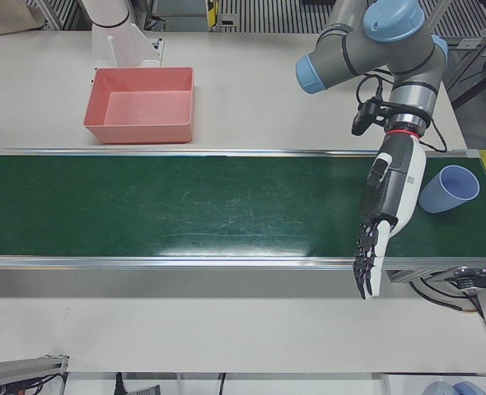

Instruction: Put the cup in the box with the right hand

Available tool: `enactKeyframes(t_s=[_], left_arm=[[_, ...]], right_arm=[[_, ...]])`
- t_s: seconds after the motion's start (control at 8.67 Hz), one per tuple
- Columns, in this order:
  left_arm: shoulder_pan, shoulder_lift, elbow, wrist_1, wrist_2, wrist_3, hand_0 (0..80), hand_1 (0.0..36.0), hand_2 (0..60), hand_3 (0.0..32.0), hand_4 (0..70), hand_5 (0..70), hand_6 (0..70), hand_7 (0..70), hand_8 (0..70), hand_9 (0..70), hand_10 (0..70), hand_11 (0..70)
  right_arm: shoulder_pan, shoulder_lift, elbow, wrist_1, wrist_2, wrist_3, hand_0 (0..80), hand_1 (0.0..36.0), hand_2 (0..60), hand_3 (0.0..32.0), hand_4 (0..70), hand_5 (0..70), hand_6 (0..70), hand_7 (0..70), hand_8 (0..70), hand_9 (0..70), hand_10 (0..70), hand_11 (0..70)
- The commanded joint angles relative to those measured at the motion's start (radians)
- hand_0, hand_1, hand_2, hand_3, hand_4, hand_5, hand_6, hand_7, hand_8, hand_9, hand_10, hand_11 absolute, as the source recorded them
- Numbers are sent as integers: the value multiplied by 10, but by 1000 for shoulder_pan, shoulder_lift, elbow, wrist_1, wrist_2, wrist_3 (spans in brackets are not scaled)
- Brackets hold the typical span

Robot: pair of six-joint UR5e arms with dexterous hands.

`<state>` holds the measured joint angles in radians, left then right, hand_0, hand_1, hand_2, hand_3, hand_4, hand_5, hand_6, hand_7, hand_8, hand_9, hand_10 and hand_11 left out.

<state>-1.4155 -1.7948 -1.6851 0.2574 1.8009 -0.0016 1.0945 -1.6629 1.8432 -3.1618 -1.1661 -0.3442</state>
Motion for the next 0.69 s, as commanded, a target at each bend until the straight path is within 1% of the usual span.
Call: enactKeyframes(t_s=[0.0, 0.12, 0.23, 0.35, 0.58], left_arm=[[0, 0, 1, 0, 0, 0, 0, 0, 0, 0, 0, 0, 0, 0, 0, 0, 0, 0], [1, 0, -1, 0, 0, 0, 0, 0, 0, 0, 0, 0, 0, 0, 0, 0, 0, 0], [1, 0, -2, 2, 0, 0, 0, 0, 0, 0, 0, 0, 0, 0, 0, 0, 0, 0], [0, 0, -2, 2, 0, 0, 0, 0, 0, 0, 0, 0, 0, 0, 0, 0, 0, 0], [0, 0, -4, 2, 0, 0, 0, 0, 0, 0, 0, 0, 0, 0, 0, 0, 0, 0]], right_arm=[[-13, 82, -53, -1, 3, 1, 508, 178, 160, 0, 160, 51, 43, 137, 0, 13, 28, 61], [-16, 81, -56, 0, 3, 2, 511, 179, 160, 0, 193, 50, 46, 153, 0, 16, 30, 63], [-21, 84, -68, 0, 3, 4, 522, 186, 161, 0, 255, 51, 50, 150, 0, 16, 35, 70], [-24, 86, -68, 0, 3, 2, 526, 185, 160, 0, 292, 50, 50, 146, 0, 15, 39, 74], [-25, 88, -68, 0, 2, 1, 518, 179, 162, 0, 282, 49, 52, 156, 0, 17, 41, 77]])
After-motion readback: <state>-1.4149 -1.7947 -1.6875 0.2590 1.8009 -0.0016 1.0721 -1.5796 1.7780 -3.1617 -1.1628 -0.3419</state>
